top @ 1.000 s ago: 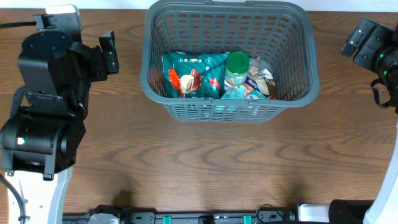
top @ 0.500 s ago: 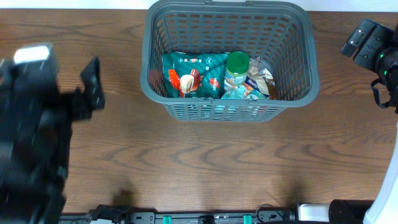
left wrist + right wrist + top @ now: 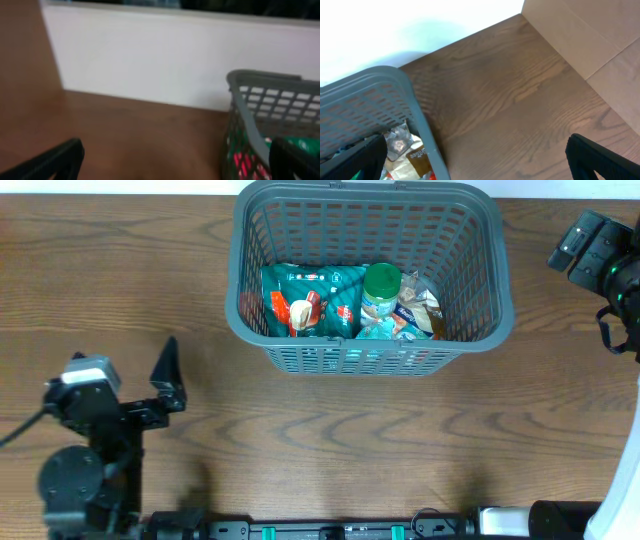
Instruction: Pack container
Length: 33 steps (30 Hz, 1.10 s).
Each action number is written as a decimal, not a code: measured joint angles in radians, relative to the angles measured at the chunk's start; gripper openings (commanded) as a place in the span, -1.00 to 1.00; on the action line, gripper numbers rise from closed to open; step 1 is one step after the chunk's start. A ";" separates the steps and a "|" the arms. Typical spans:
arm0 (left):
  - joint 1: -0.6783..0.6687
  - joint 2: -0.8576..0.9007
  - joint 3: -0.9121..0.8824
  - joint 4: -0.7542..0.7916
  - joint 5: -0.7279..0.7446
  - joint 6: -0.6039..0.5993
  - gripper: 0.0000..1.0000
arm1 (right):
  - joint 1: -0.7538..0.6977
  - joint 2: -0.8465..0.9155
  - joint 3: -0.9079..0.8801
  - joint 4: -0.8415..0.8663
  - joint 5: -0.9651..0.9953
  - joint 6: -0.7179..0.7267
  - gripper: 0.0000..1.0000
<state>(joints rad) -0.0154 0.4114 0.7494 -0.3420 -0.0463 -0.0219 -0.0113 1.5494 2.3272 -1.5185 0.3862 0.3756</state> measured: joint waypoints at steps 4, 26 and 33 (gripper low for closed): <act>0.002 -0.081 -0.206 0.119 0.051 -0.039 0.97 | 0.000 0.000 0.000 0.000 0.000 0.000 0.99; 0.002 -0.276 -0.595 0.237 0.079 -0.109 0.97 | 0.000 0.000 0.000 0.000 0.000 0.000 0.98; 0.002 -0.334 -0.656 0.234 0.085 -0.109 0.97 | 0.000 0.000 0.000 0.000 0.000 0.000 0.99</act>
<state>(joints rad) -0.0139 0.0772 0.0933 -0.1081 0.0391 -0.1310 -0.0113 1.5494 2.3272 -1.5185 0.3862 0.3756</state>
